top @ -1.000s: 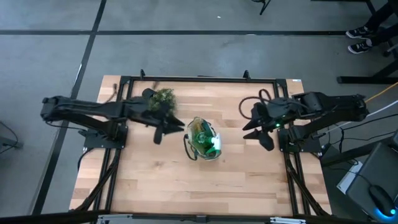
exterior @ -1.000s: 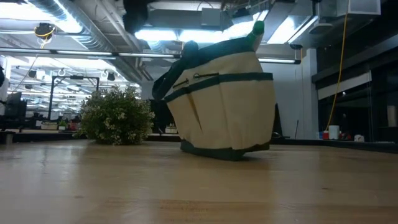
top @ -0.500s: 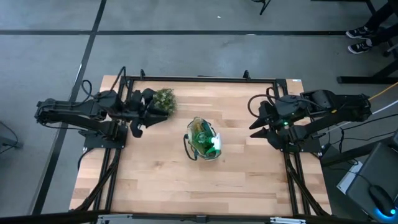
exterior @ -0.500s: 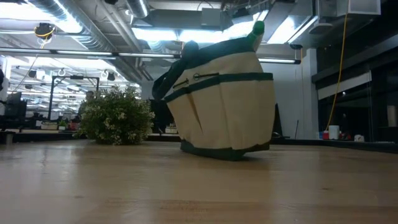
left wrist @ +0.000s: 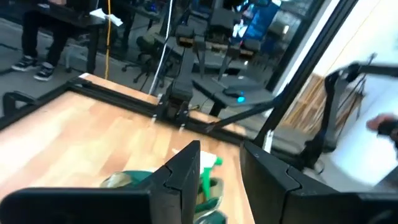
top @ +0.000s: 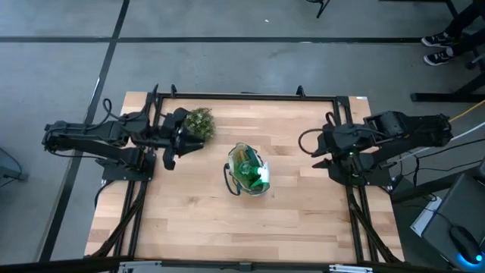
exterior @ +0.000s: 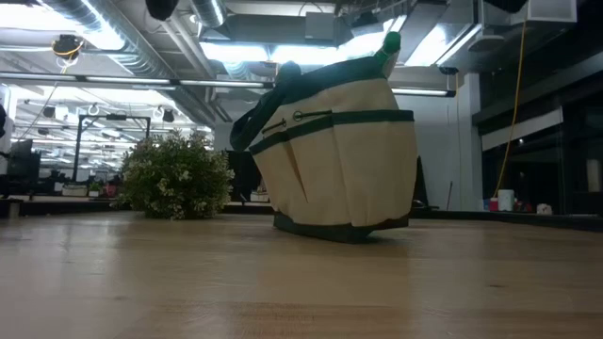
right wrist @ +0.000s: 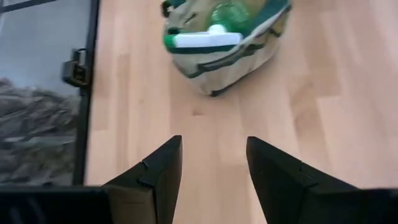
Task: Pick & Place Garden tools in Gardening bag
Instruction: Return to Home Position
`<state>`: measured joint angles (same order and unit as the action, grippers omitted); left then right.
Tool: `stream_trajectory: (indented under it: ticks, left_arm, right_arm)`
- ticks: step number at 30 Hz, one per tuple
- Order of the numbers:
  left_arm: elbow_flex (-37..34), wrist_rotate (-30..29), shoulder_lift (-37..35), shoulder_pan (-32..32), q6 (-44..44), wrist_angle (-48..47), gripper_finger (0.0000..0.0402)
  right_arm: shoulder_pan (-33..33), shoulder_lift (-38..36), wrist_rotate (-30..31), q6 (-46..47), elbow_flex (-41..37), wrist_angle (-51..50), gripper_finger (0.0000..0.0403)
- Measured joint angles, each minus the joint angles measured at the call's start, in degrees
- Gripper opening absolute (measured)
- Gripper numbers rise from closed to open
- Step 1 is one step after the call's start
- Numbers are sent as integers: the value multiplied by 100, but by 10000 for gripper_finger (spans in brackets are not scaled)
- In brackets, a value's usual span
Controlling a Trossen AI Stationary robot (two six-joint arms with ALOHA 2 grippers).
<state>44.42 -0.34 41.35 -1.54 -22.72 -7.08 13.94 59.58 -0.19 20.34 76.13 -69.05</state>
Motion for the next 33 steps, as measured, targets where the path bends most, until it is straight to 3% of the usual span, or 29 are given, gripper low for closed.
stream_trajectory:
  ticks: [5, 13, 19, 25, 29, 33]
  left_arm:
    - [0, -180, -77, -166, 426, -327, 107]
    - [-265, -1340, -312, -668, 656, -247, 111]
    - [-1603, -1915, -436, -1126, 557, 1814, 109]
    - [-2748, -1971, -612, -1375, 593, 3819, 113]
    - [-3191, -2118, -899, -1497, 668, 4385, 114]
    - [-3472, -2633, -1287, -1543, 921, 4493, 114]
  right_arm:
    - [341, -516, 667, 2, -672, 623, 181]
    - [816, -1754, 707, -49, -2245, 2507, 181]
    - [1053, -2694, 707, -472, -3493, 3981, 181]
    - [1134, -3474, 394, -1389, -5012, 6120, 181]
    - [1125, -3900, 215, -1667, -6079, 7572, 181]
    - [1072, -4281, 442, -1683, -6981, 8572, 181]
